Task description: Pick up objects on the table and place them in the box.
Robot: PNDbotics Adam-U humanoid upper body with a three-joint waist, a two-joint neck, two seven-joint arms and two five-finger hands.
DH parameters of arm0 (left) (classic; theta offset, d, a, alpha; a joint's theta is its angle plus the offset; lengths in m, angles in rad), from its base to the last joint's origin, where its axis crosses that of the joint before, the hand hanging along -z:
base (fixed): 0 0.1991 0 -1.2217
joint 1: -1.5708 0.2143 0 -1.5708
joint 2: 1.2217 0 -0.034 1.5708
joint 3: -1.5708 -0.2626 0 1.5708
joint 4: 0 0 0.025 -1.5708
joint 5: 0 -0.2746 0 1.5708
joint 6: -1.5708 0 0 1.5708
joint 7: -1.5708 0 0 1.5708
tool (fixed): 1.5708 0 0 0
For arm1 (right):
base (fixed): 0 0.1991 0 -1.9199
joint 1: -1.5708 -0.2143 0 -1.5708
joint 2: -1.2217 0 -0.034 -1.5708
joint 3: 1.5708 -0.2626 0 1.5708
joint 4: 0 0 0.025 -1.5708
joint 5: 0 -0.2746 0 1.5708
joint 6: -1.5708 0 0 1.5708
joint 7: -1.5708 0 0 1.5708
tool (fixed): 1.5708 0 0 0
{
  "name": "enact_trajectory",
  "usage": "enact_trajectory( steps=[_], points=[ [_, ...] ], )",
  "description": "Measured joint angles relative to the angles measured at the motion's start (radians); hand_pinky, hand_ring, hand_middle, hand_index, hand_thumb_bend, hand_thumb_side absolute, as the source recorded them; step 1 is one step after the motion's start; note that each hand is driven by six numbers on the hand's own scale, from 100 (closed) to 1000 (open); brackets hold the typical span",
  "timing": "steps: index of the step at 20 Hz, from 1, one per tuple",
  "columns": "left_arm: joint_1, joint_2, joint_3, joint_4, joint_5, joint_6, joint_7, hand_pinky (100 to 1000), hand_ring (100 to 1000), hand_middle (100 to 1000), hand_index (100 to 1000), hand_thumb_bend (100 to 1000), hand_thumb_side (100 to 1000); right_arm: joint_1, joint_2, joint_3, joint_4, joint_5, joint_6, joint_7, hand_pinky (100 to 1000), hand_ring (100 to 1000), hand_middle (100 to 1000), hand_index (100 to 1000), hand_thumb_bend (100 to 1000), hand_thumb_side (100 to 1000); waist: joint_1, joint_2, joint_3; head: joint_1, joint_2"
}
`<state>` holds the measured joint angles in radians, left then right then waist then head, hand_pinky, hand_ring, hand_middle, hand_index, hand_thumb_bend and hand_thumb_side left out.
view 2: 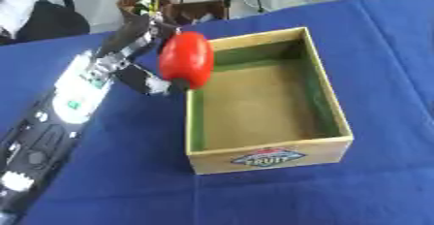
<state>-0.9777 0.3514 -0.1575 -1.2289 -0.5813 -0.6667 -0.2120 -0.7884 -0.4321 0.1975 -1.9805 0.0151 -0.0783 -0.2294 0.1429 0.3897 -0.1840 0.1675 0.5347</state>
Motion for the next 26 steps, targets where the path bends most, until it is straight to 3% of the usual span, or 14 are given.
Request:
enact_trajectory(
  steps=[4, 7, 8, 11, 16, 17, 19, 20, 23, 26],
  points=[
    [0.000, -0.008, -0.012, 0.014, 0.014, -0.041, -0.026, 327, 475, 434, 372, 488, 772, 0.001, 0.005, 0.000, 0.000, 0.000, 0.000, 0.000, 881, 898, 575, 708, 100, 682, 0.003, 0.000, -0.001, 0.000, 0.000],
    [0.000, -0.010, -0.016, 0.023, 0.041, -0.075, -0.059, 342, 496, 471, 389, 502, 777, 0.002, 0.006, 0.000, 0.000, 0.000, 0.001, 0.000, 882, 898, 575, 708, 100, 681, 0.003, 0.000, -0.004, 0.000, -0.001],
    [0.000, -0.011, -0.016, 0.024, 0.049, -0.083, -0.067, 351, 524, 510, 456, 540, 791, 0.002, 0.006, 0.000, 0.000, 0.000, 0.001, 0.001, 882, 899, 574, 708, 100, 680, 0.003, 0.000, -0.005, 0.000, -0.001],
    [0.000, -0.013, -0.016, 0.029, 0.067, -0.100, -0.087, 364, 565, 567, 542, 617, 821, 0.002, 0.006, 0.000, 0.000, 0.000, 0.002, 0.002, 883, 899, 574, 708, 100, 678, 0.004, 0.000, -0.007, 0.000, -0.001],
    [-0.008, -0.019, -0.016, 0.044, 0.086, -0.110, -0.101, 385, 602, 615, 550, 626, 837, 0.002, 0.007, 0.000, 0.000, 0.000, 0.002, 0.002, 884, 901, 573, 707, 100, 673, 0.009, 0.006, -0.020, 0.003, -0.008],
    [-0.010, -0.020, -0.016, 0.048, 0.090, -0.111, -0.102, 405, 623, 659, 632, 691, 855, 0.002, 0.008, 0.000, 0.000, 0.000, 0.003, 0.002, 885, 902, 573, 707, 100, 671, 0.009, 0.006, -0.023, 0.004, -0.008],
    [-0.013, -0.024, -0.016, 0.054, 0.092, -0.115, -0.102, 415, 630, 672, 744, 804, 889, 0.002, 0.013, 0.000, 0.000, 0.000, 0.005, 0.002, 885, 901, 573, 706, 100, 670, 0.010, 0.006, -0.026, 0.007, -0.009],
    [-0.014, -0.027, -0.014, 0.055, 0.092, -0.117, -0.100, 415, 628, 669, 758, 850, 905, 0.002, 0.014, 0.000, 0.000, 0.000, 0.006, 0.002, 885, 901, 573, 706, 100, 669, 0.010, 0.006, -0.026, 0.007, -0.009],
    [-0.016, -0.027, -0.003, 0.056, 0.085, -0.113, -0.078, 410, 618, 636, 707, 885, 908, 0.002, 0.015, 0.000, 0.000, 0.000, 0.008, 0.001, 885, 902, 573, 706, 100, 669, 0.011, 0.006, -0.026, 0.007, -0.009],
    [-0.016, -0.027, 0.002, 0.054, 0.067, -0.094, -0.032, 407, 616, 637, 717, 896, 902, 0.002, 0.015, 0.000, 0.000, 0.000, 0.008, 0.000, 885, 902, 573, 706, 100, 670, 0.012, 0.006, -0.029, 0.007, -0.009]
  ],
)
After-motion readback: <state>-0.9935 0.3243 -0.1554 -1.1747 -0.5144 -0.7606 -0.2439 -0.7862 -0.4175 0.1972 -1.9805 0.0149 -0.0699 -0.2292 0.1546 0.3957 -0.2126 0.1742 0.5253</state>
